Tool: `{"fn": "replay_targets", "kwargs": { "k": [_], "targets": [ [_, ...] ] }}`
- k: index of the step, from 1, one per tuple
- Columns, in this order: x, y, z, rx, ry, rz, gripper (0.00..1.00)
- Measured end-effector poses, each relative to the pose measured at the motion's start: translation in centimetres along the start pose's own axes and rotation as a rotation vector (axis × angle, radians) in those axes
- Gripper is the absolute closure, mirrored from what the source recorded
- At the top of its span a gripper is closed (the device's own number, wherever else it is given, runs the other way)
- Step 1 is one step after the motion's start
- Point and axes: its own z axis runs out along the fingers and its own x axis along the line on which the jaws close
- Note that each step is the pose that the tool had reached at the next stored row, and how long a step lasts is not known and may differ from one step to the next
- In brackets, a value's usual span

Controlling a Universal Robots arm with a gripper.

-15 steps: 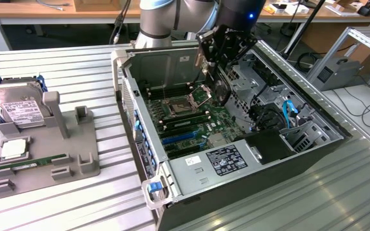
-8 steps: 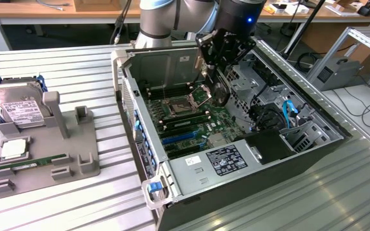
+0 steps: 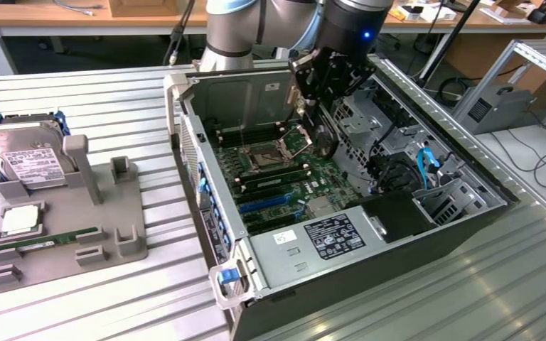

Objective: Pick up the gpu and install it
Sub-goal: 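Pick up the gpu and move the gpu toward the slot, then insert the gpu into the slot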

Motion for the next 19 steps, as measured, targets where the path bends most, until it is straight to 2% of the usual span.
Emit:
{"fn": "replay_targets", "kwargs": {
  "k": [19],
  "targets": [
    [-0.04, -0.01, 0.26, 0.0, 0.0, 0.0, 0.73]
  ]
}}
